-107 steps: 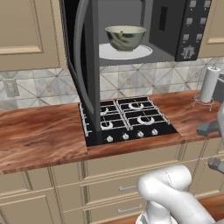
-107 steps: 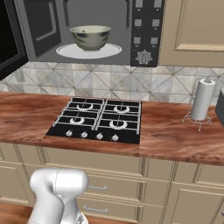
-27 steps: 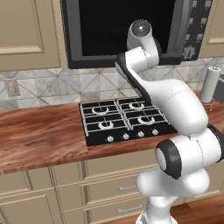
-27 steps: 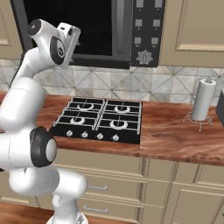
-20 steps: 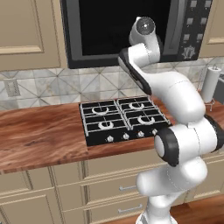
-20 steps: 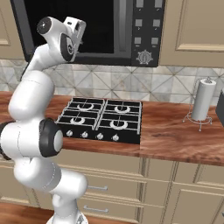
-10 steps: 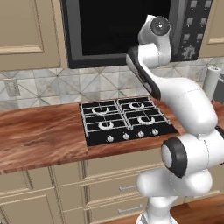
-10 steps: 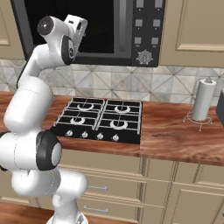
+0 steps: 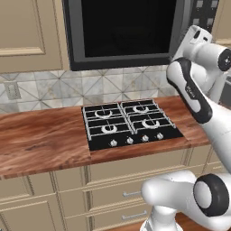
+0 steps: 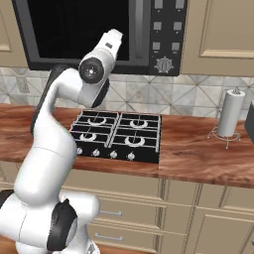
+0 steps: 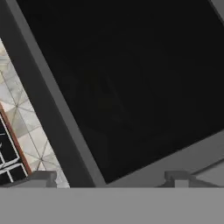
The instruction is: Pick the broccoli from the sink and place it in the bowl. Then pick the bowl and place it in the microwave. Then close the microwave door and press the start button.
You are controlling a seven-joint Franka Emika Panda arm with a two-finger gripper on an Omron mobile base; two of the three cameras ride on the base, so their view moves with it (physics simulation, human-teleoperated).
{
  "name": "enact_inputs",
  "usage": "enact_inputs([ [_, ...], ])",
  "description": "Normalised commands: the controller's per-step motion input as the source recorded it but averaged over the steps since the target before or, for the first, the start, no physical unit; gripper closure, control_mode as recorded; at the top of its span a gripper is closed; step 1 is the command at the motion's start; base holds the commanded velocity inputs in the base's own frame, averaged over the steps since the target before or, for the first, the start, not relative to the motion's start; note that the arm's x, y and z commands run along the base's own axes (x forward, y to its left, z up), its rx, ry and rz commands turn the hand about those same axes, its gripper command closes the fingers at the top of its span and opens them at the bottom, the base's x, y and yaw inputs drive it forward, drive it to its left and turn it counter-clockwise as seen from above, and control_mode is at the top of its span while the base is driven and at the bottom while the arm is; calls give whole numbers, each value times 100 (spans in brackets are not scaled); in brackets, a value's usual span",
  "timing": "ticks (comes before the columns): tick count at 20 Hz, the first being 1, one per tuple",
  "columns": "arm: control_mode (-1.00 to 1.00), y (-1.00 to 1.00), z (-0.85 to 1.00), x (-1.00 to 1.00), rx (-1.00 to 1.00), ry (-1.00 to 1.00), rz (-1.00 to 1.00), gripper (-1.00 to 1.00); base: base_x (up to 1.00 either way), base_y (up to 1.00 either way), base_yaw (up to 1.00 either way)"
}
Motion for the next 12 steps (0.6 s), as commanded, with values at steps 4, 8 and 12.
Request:
enact_inputs([
  [4, -100, -100, 27, 0, 11, -19, 22, -100, 0, 0, 0],
  [8, -100, -76, 28, 7, 8, -7, 13, -100, 0, 0, 0],
  [12, -100, -57, 1, 17, 3, 0, 3, -100, 0, 0, 0],
])
